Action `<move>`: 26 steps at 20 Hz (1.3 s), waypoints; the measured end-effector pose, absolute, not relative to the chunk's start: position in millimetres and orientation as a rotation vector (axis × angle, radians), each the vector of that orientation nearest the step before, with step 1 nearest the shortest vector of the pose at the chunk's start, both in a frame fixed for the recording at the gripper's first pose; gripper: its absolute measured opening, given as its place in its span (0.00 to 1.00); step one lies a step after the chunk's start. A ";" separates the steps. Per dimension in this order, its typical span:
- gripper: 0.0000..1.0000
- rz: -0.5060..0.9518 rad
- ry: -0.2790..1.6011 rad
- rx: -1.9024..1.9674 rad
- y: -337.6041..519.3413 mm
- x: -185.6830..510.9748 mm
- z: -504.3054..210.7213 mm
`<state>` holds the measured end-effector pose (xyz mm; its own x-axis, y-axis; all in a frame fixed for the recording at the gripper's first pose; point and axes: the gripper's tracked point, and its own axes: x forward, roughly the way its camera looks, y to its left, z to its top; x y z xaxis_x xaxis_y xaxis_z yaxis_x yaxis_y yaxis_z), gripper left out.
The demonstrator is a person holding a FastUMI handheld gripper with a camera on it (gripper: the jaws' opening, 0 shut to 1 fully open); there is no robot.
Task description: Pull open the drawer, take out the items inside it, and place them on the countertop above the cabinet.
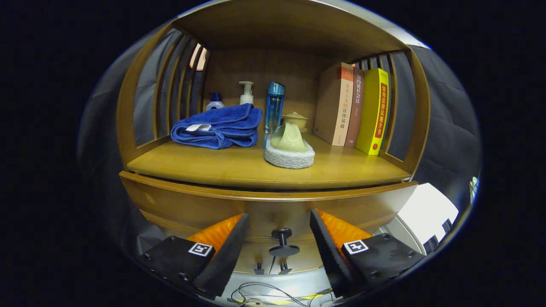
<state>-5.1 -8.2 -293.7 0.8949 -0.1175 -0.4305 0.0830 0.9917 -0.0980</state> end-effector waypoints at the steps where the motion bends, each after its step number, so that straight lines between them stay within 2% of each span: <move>1: 0.96 -0.102 0.448 -0.071 -7.1 -2.5 -293.2; 4: 0.94 -0.098 0.445 -0.090 -10.4 -3.6 -292.9; 7: 0.99 -0.101 0.398 -0.048 -9.9 -0.3 -252.7; 18: 0.99 -0.018 0.112 -0.142 -11.0 -0.8 50.3; 21: 0.99 -0.014 0.087 -0.122 -15.9 -15.9 88.7; 26: 0.99 0.004 0.099 -0.118 -5.7 -27.6 95.9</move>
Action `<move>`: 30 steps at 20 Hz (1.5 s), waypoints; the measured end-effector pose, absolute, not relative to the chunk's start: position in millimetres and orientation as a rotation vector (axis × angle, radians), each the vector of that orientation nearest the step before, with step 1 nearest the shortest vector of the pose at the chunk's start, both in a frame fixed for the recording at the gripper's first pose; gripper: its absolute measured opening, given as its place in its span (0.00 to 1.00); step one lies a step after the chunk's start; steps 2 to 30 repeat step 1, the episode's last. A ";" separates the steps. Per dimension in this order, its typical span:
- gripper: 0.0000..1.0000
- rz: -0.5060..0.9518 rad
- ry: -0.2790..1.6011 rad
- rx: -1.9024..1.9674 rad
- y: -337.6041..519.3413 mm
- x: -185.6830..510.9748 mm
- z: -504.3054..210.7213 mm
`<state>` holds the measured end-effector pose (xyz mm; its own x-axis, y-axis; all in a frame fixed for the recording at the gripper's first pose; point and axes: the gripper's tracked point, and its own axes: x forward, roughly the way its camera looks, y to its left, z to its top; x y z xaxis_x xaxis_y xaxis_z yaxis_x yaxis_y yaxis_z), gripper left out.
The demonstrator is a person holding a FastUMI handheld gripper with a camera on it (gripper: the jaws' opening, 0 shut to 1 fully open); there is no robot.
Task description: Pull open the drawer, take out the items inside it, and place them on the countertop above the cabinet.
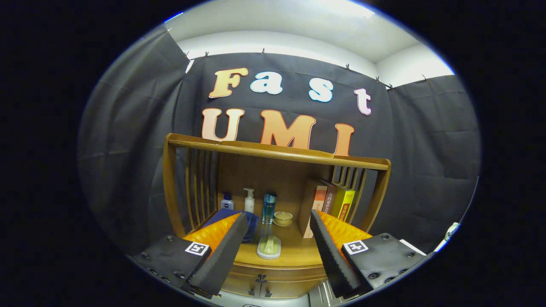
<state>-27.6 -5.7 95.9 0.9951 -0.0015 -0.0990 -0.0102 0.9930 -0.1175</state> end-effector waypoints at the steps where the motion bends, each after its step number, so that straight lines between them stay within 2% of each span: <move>1: 0.99 0.004 0.100 -0.110 -5.0 -30.9 97.4; 30: 0.99 0.004 0.100 -0.110 -5.0 -30.9 97.4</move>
